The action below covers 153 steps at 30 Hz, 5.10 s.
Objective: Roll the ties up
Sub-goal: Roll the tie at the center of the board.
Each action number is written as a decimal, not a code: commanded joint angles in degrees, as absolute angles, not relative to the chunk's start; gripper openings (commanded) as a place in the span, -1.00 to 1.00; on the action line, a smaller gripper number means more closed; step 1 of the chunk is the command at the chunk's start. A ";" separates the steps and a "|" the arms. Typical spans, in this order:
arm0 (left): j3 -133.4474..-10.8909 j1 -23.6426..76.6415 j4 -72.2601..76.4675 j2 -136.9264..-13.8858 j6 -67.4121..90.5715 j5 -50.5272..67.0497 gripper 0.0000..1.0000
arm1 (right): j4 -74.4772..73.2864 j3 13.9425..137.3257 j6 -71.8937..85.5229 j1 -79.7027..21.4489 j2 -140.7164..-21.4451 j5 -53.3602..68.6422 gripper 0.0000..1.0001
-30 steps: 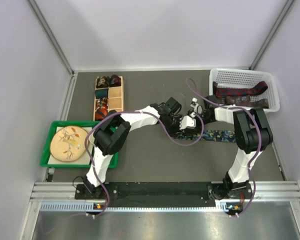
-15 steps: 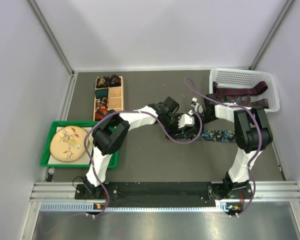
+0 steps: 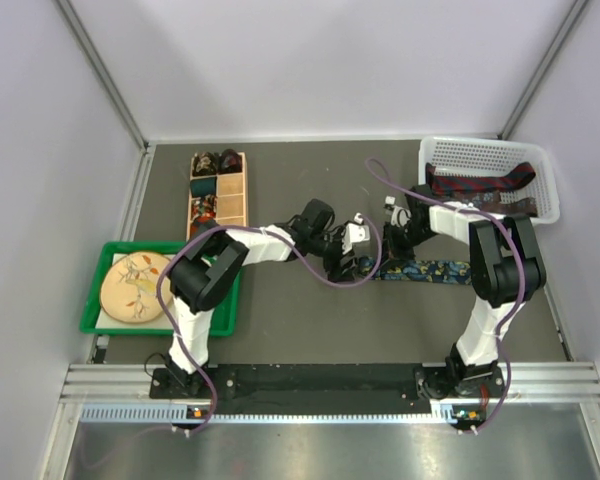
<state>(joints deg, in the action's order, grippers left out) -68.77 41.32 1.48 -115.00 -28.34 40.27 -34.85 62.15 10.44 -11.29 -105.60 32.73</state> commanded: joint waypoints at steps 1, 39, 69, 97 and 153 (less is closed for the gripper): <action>-68.99 41.57 17.04 -118.03 -19.79 45.00 0.67 | -37.88 63.02 6.42 -12.48 -105.20 21.18 -1.00; -80.24 47.37 -26.37 -121.73 -40.08 22.68 -0.55 | -31.03 60.20 13.53 -8.52 -100.27 50.80 -0.05; -78.67 45.79 -22.34 -115.76 -33.94 27.32 0.98 | -33.92 62.23 8.88 -12.74 -107.05 29.54 -1.00; -63.36 38.67 16.96 -109.33 -21.18 46.13 0.98 | -39.20 64.16 4.39 -13.01 -107.14 21.89 -1.00; -76.11 48.08 -28.65 -116.89 -41.92 20.57 -0.63 | -39.46 61.53 6.24 -10.47 -101.43 48.16 -0.38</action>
<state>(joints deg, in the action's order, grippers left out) -74.89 47.62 -16.73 -114.04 -39.24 26.11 -36.49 63.35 7.51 -14.15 -106.91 43.33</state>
